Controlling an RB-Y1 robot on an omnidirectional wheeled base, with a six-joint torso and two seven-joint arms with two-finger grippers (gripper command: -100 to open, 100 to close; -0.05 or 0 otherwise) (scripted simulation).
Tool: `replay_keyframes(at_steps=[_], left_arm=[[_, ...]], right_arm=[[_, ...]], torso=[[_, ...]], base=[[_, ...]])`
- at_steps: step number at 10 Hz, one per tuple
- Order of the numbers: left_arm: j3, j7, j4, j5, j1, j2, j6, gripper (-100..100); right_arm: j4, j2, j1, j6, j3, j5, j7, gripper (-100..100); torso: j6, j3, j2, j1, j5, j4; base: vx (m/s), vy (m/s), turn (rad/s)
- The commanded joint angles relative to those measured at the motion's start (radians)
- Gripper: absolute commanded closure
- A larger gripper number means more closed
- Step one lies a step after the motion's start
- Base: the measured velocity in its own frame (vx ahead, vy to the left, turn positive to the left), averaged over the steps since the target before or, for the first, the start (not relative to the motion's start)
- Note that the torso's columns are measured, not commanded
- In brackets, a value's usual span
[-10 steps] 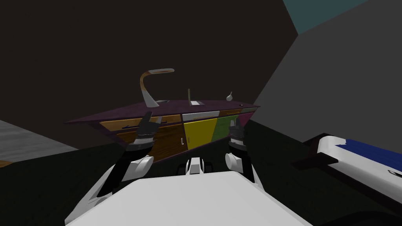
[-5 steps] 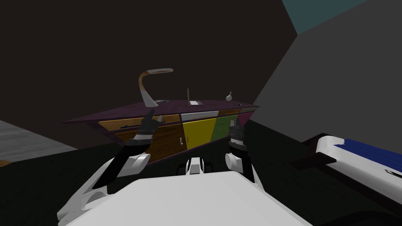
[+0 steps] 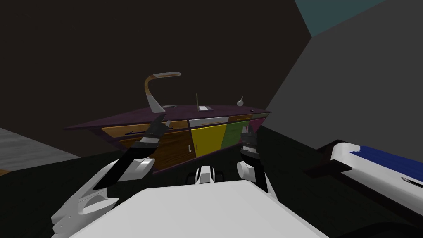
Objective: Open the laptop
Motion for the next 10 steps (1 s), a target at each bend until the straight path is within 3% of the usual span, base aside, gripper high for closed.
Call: replay_keyframes(at_steps=[1, 2, 3, 4, 5, 6, 8, 9, 10], left_arm=[[0.019, -0.002, -0.003, 0.013, -0.023, 0.049, 0.078, -100], [0.036, -0.004, -0.004, 0.024, -0.045, 0.092, 0.106, -100], [0.036, -0.004, -0.004, 0.024, -0.045, 0.094, 0.139, -100], [0.053, -0.005, -0.004, 0.036, -0.068, 0.136, 0.169, -100], [0.053, -0.005, -0.004, 0.036, -0.068, 0.140, 0.202, -100], [0.070, -0.005, -0.004, 0.049, -0.092, 0.183, 0.234, -100], [0.070, -0.005, -0.004, 0.049, -0.092, 0.186, 0.268, -100], [0.087, -0.005, -0.002, 0.061, -0.117, 0.233, 0.305, -100], [0.087, -0.005, -0.002, 0.061, -0.117, 0.233, 0.332, -100]], right_arm=[[0.000, 0.000, 0.000, 0.000, 0.000, 0.000, 0.000, 0], [0.000, 0.000, 0.000, 0.000, 0.000, 0.000, 0.000, 0], [0.000, 0.000, 0.000, 0.000, 0.000, 0.000, 0.000, 0], [0.000, 0.000, 0.000, 0.000, 0.000, 0.000, 0.000, 0], [0.000, 0.000, 0.000, 0.000, 0.000, 0.000, 0.000, 0], [0.000, 0.000, 0.000, 0.000, 0.000, 0.000, 0.000, 0], [0.000, 0.000, 0.000, 0.000, 0.000, 0.000, 0.000, 0], [0.000, 0.000, 0.000, 0.000, 0.000, 0.000, 0.000, 0], [0.000, 0.000, 0.000, 0.000, 0.000, 0.000, 0.000, 0]], torso=[[0.000, 0.000, 0.000, 0.000, 0.000, 0.000], [0.000, 0.000, 0.000, 0.000, 0.000, 0.000], [0.000, 0.000, 0.000, 0.000, 0.000, 0.000], [0.000, 0.000, 0.000, 0.000, 0.000, 0.000], [0.000, 0.000, 0.000, -0.001, 0.000, 0.000], [0.000, 0.000, 0.000, 0.000, 0.000, 0.000], [0.000, 0.000, 0.000, 0.000, 0.000, 0.000], [0.000, 0.000, 0.000, 0.001, 0.000, 0.000], [0.000, 0.000, 0.000, 0.000, 0.000, 0.000]], base=[[-0.003, -0.032, -0.005], [0.001, -0.036, -0.014], [0.003, -0.034, -0.009], [-0.001, -0.046, -0.021], [0.001, -0.037, -0.013], [0.008, -0.037, -0.022], [0.003, -0.028, -0.008], [0.004, -0.034, -0.033], [0.008, -0.032, -0.019]])
